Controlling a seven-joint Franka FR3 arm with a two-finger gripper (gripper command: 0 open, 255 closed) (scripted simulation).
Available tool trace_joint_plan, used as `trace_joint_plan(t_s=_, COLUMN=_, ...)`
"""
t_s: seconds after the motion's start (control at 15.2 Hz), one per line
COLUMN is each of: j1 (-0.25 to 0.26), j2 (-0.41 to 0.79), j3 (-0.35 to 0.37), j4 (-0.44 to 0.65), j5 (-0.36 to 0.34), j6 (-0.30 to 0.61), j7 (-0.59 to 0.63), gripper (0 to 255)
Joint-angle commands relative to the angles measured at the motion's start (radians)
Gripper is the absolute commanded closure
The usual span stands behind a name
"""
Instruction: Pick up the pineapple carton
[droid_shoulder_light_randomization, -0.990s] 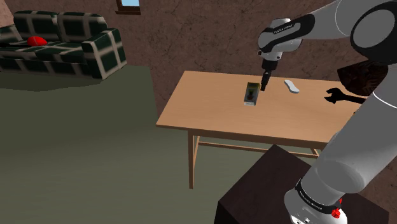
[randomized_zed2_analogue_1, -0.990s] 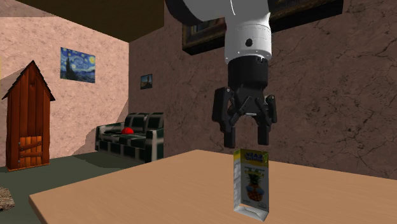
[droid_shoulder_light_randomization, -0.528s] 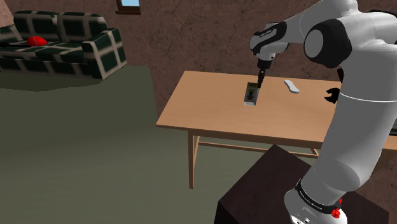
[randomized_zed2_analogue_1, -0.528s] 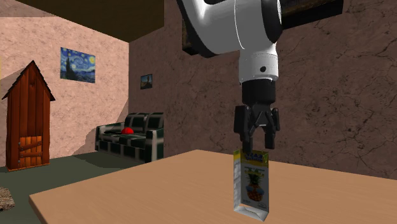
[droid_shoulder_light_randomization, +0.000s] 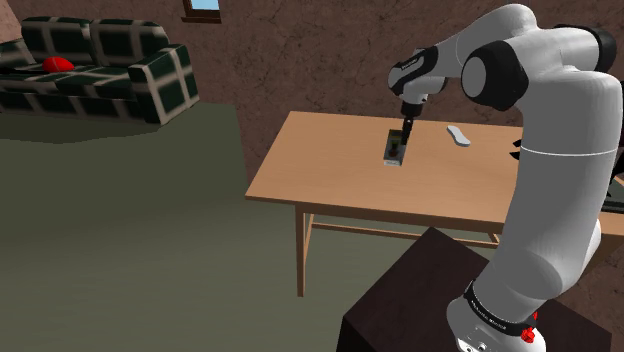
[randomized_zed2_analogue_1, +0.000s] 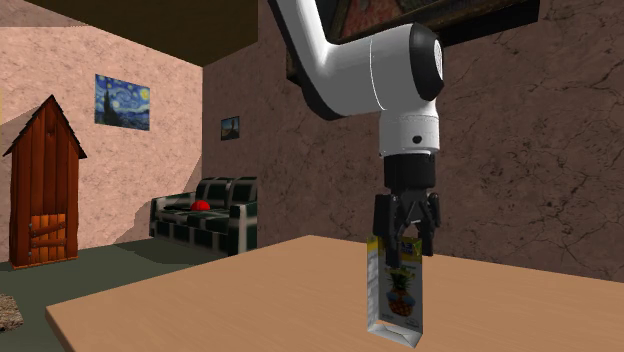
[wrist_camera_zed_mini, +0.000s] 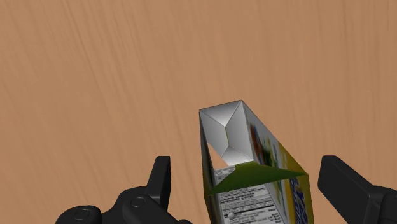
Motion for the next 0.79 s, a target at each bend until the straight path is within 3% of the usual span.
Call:
trace_joint_plan(t_s=0.0, j1=-0.001, j2=0.005, j3=0.002, j4=-0.014, j5=0.004, j6=0.018, j7=-0.004, gripper=0)
trace_joint_plan(t_s=0.07, j1=-0.001, j2=0.005, j3=0.002, j4=-0.014, j5=0.004, j6=0.018, j7=-0.004, gripper=0)
trace_joint_plan(t_s=0.13, j1=-0.001, j2=0.005, j3=0.002, j4=-0.014, j5=0.004, j6=0.018, j7=-0.004, gripper=255)
trace_joint_plan(t_s=0.73, j1=-0.001, j2=0.005, j3=0.002, j4=-0.014, j5=0.004, j6=0.018, j7=-0.004, gripper=255)
